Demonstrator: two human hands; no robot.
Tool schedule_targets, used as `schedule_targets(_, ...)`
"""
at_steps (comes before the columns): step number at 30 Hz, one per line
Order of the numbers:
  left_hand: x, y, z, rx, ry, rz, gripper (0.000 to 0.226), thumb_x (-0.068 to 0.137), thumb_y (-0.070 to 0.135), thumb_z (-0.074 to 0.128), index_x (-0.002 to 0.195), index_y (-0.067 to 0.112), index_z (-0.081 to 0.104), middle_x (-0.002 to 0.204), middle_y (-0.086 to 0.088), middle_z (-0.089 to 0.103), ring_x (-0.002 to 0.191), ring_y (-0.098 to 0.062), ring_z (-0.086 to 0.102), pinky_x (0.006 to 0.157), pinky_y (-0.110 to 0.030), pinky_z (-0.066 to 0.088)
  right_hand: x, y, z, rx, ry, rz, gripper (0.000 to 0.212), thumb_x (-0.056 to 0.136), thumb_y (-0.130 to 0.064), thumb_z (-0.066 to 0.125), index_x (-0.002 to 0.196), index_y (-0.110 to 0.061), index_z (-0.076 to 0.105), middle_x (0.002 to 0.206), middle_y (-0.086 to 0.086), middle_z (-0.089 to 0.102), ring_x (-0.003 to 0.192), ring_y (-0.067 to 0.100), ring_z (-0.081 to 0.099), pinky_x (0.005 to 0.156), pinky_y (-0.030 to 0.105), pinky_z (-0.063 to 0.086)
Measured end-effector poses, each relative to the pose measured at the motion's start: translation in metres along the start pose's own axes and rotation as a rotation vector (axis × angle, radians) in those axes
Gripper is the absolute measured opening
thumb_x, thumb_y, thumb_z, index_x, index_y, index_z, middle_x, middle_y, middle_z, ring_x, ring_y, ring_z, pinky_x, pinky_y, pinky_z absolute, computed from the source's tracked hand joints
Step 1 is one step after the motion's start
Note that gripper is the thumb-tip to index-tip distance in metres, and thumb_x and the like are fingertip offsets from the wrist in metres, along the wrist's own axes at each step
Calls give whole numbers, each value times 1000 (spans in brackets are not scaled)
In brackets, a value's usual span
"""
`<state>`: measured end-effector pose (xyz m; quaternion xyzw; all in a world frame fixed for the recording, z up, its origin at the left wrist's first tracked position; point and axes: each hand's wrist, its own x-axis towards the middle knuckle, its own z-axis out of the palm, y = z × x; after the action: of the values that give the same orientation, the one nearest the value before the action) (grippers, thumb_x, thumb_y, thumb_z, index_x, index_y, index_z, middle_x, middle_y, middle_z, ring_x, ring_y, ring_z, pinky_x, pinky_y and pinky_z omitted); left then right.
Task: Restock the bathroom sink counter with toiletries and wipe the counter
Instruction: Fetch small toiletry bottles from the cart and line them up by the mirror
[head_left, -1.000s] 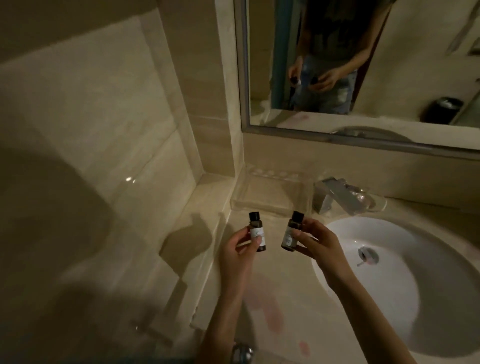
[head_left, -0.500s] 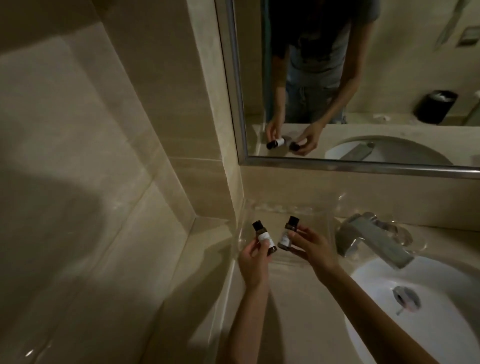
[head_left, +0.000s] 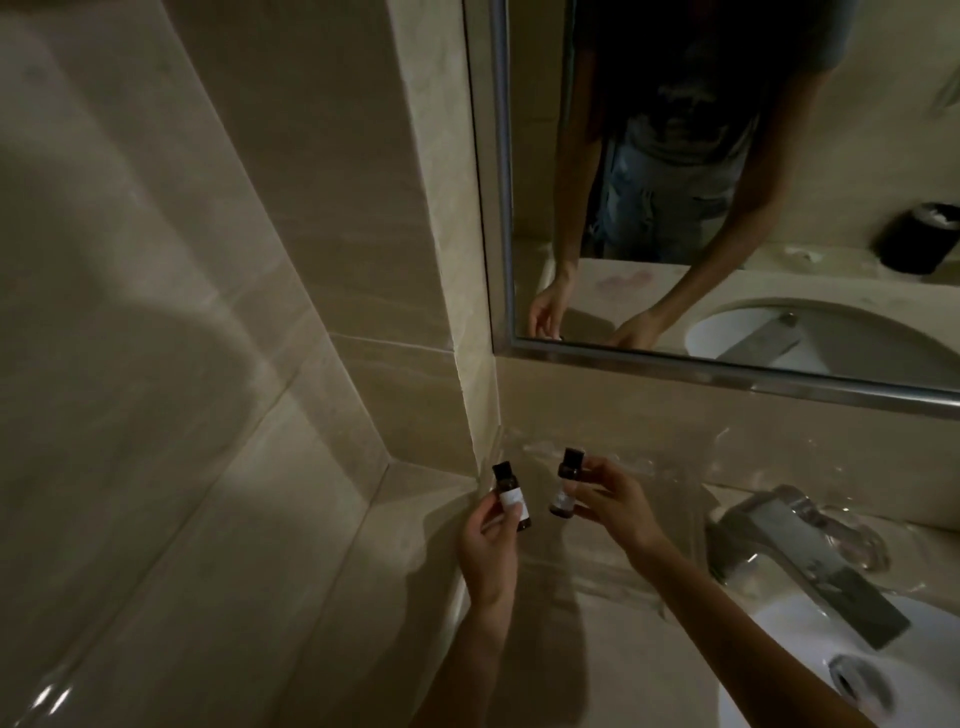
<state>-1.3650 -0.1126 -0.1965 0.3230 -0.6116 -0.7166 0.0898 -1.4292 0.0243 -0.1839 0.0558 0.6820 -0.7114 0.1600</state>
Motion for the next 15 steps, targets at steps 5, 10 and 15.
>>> schedule_targets(5,3,-2,-3,70,8,57,31,85,17,70,116,11,65,94,5,69,81,-1,67,71,-20,55,37,-14,20,-144,10,-119,26,86,-9,67,107,-16,52,111,6,60,95,14,63,72,22,53)
schedule_targets(10,6,-3,-3,62,12,40,35,85,10,69,119,5,62,96,0,68,77,0,66,67,-11,52,68,-29,46,-398,49,-306,28,86,-10,68,113,-11,59,101,-5,64,87,3,60,70,6,46)
schedule_targets(15,3,-6,-4,60,13,84,30,86,10,68,115,9,63,97,2,69,84,1,67,69,-11,51,78,-17,60,-508,89,-341,22,90,-20,64,113,-19,64,101,-4,70,92,9,65,85,28,54)
